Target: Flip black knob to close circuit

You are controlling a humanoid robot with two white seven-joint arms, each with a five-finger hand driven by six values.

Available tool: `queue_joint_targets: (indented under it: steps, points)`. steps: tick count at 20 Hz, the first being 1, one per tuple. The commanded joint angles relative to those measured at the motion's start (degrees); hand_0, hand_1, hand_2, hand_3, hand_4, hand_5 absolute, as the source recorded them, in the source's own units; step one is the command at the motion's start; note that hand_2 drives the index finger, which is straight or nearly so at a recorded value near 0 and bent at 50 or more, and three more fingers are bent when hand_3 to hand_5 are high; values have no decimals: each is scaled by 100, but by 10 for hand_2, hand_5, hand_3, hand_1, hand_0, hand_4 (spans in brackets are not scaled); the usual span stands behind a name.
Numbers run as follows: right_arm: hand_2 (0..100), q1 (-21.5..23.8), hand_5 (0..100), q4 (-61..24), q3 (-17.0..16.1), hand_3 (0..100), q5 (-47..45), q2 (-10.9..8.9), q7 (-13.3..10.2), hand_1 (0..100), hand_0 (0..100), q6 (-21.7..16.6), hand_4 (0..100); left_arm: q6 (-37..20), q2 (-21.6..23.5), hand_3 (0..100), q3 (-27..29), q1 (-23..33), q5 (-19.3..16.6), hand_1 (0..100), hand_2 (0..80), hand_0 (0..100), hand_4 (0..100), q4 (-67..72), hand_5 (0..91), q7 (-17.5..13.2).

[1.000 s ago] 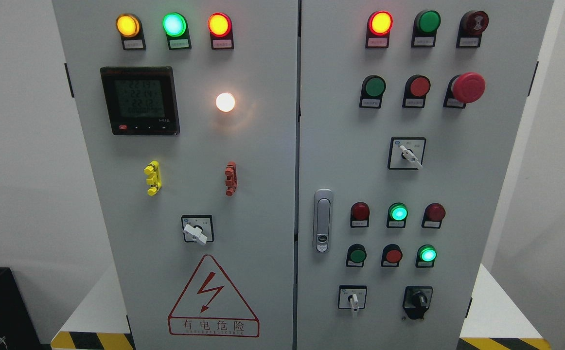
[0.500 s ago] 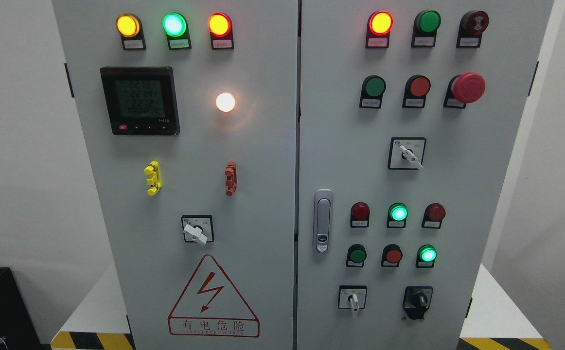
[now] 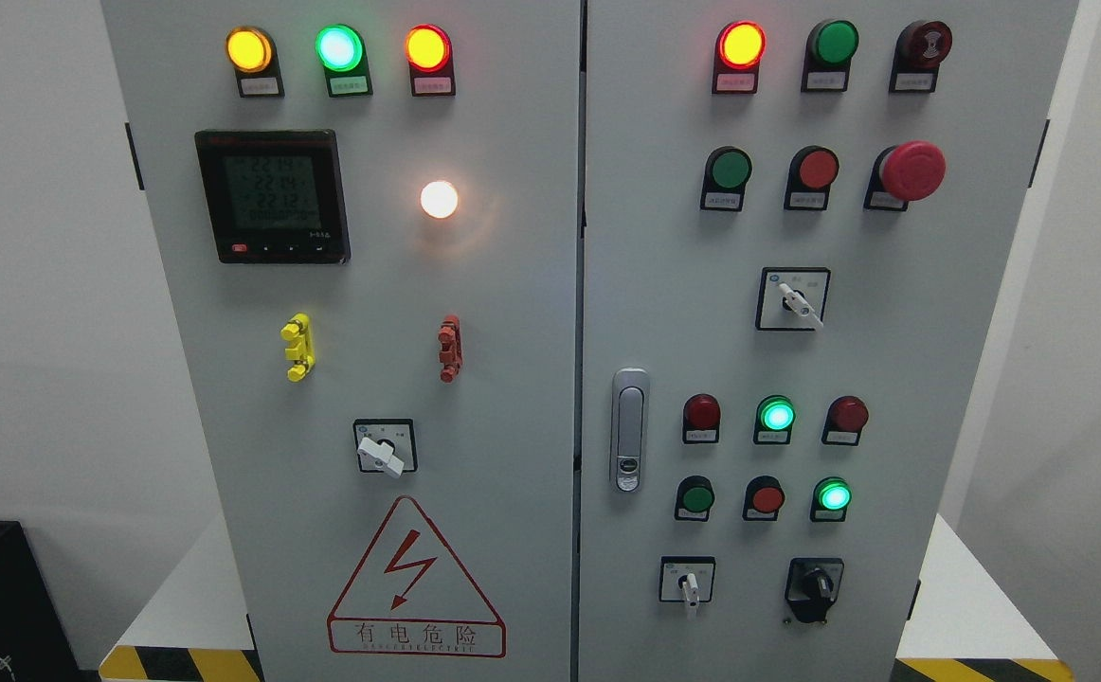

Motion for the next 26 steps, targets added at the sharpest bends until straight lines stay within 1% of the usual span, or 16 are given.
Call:
queue_joint_targets:
  steps: [1,4,6,7,9,11,14,19,21,26]
  points:
    - [0,-17,0,-413,166,0,6,75,177,162,0,-509,0,5,0,0,-114,0,-123,0,0,0,0,123,0,5]
    - [0,-17,0,-713,157,0,6,31,177,160,0,-870,0,5,0,0,-114,0,-123,0,0,0,0,123,0,5]
    - [0,-26,0,-950,157,0,6,14,133,160,0,-1133,0,5,0,0,-114,0,-123,0,0,0,0,123,0,5]
    - [0,-17,0,-1099,157,0,6,5,116,160,0,-1204,0,5,0,0,-114,0,-123,0,0,0,0,123,0,5]
    - [0,-17,0,-1450,157,0,6,-4,98,160,0,-1223,0,5,0,0,-123,0,-123,0,0,0,0,123,0,5]
    - [0,-17,0,-1793,157,0,15,-100,72,159,0,-1223,0,5,0,0,-114,0,-123,0,0,0,0,123,0,5]
    - [0,-35,0,-2241,148,0,15,-110,-16,160,0,-1223,0,5,0,0,-114,0,-123,0,0,0,0,123,0,5]
    - [0,-131,0,-2962,122,0,15,-83,-262,158,0,-1152,0,5,0,0,-123,0,-123,0,0,0,0,123,0,5]
    - [0,-184,0,-3200,122,0,6,-83,-289,155,0,-1126,0,5,0,0,-114,0,-123,0,0,0,0,123,0,5]
    - [0,-140,0,-4306,96,0,15,-118,-298,150,0,-415,0,5,0,0,-114,0,-123,0,0,0,0,123,0,5]
